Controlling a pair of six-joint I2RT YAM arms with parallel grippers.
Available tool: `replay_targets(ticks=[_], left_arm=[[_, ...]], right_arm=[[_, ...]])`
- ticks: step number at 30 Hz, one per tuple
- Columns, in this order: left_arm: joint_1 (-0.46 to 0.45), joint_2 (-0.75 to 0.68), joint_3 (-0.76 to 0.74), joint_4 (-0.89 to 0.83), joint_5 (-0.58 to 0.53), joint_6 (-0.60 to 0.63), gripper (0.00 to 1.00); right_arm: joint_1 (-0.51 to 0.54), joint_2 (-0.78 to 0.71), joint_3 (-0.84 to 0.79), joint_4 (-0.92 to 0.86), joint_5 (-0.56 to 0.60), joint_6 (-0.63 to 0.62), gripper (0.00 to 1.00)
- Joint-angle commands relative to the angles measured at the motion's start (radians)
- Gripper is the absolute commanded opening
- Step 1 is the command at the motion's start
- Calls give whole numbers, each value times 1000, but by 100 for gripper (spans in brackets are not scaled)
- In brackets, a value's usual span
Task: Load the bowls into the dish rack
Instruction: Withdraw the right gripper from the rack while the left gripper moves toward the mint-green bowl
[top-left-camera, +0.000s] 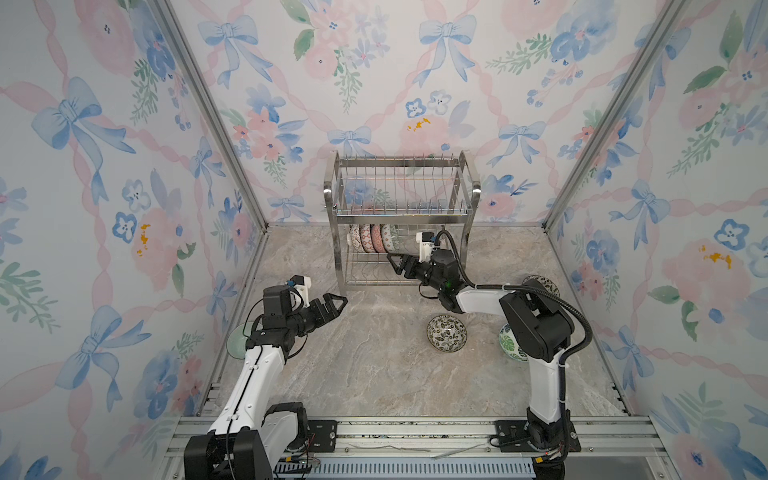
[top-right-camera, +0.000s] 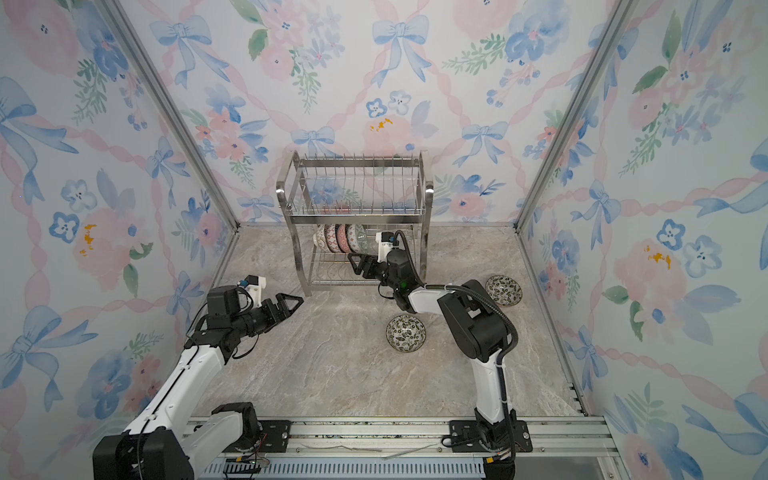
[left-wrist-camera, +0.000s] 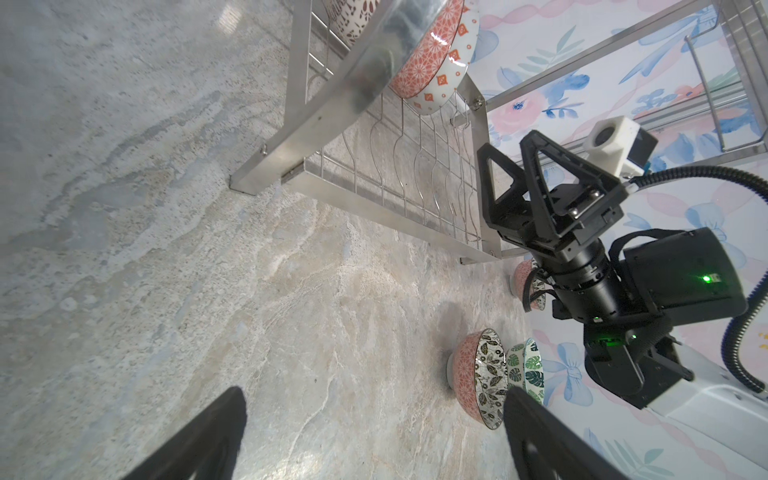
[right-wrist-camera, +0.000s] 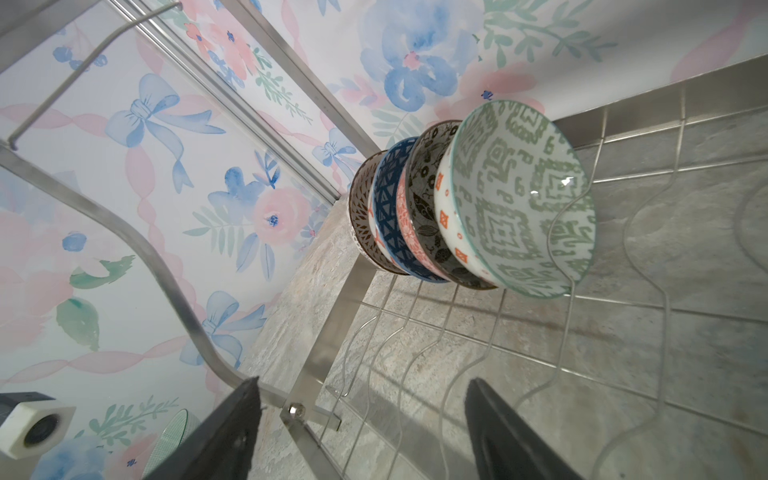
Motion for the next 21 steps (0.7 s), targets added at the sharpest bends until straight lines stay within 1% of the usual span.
replay_targets(ticks=[1, 5, 6, 9, 12, 14, 17, 19, 21], left_arm=[[6, -4, 20, -23, -24, 23, 98], [6, -11, 26, -34, -45, 29, 98], [5, -12, 30, -44, -58, 31, 98], [2, -23, 58, -103, -126, 48, 98], [0, -19, 157, -269, -256, 93, 98], [0, -17, 247, -376, -366, 147, 98], [5, -12, 323, -489, -531, 198, 98], [8, -10, 347, -531, -624, 186, 98], [12, -13, 359, -544, -666, 176, 98]], right_arm=[[29, -73, -33, -10, 15, -82, 87], [48, -121, -69, -47, 27, -132, 99], [51, -129, -74, -54, 25, -137, 97], [63, -157, -91, -83, 11, -159, 96], [76, -193, -105, -133, 3, -196, 97], [95, -216, -123, -166, 19, -239, 97], [119, -223, -131, -203, 33, -263, 97], [138, -224, -140, -212, 32, -278, 96], [154, -225, -149, -215, 31, -283, 97]])
